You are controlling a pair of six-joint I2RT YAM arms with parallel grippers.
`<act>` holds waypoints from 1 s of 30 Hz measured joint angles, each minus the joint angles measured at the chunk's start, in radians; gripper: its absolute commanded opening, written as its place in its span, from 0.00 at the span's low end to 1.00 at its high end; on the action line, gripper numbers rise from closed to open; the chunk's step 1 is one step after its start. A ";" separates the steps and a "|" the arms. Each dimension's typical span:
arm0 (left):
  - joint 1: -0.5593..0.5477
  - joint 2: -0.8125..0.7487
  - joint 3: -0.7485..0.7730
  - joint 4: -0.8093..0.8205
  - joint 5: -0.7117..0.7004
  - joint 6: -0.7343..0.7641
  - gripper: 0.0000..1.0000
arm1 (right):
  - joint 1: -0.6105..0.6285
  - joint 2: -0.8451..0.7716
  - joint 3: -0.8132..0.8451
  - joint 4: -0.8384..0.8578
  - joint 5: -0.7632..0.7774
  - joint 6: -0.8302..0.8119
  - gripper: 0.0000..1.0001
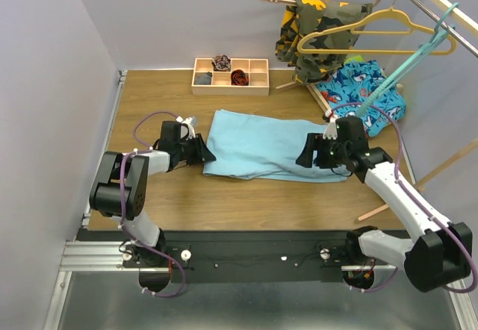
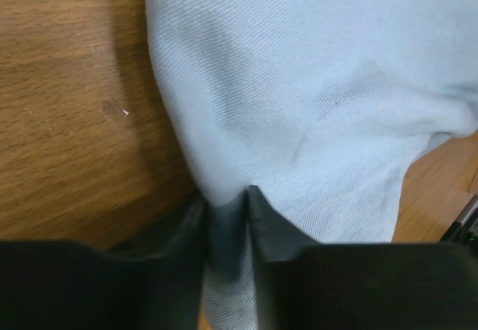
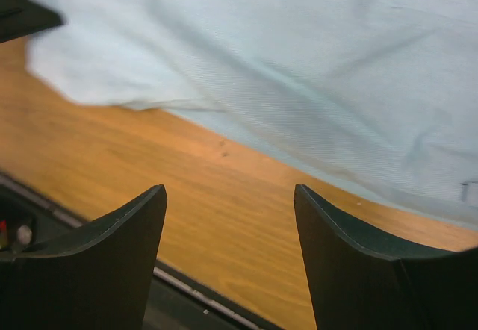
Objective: Place the trousers on the hanger
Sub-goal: Fold the trousers at the center of the board.
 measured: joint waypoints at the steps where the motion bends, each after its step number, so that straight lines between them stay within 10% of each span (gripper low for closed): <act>1: -0.003 0.010 0.000 0.006 0.002 -0.004 0.17 | 0.000 -0.020 0.010 -0.019 -0.032 -0.009 0.77; 4: -0.005 0.024 0.000 0.017 0.008 -0.013 0.00 | 0.000 -0.048 0.058 -0.065 -0.096 -0.029 0.77; 16: -0.008 0.026 0.004 0.016 0.011 -0.018 0.00 | 0.000 -0.115 0.447 -0.315 -0.072 -0.093 0.76; 30: -0.008 0.050 0.034 0.005 0.013 -0.016 0.00 | 0.000 -0.128 0.233 -0.403 0.084 -0.021 0.77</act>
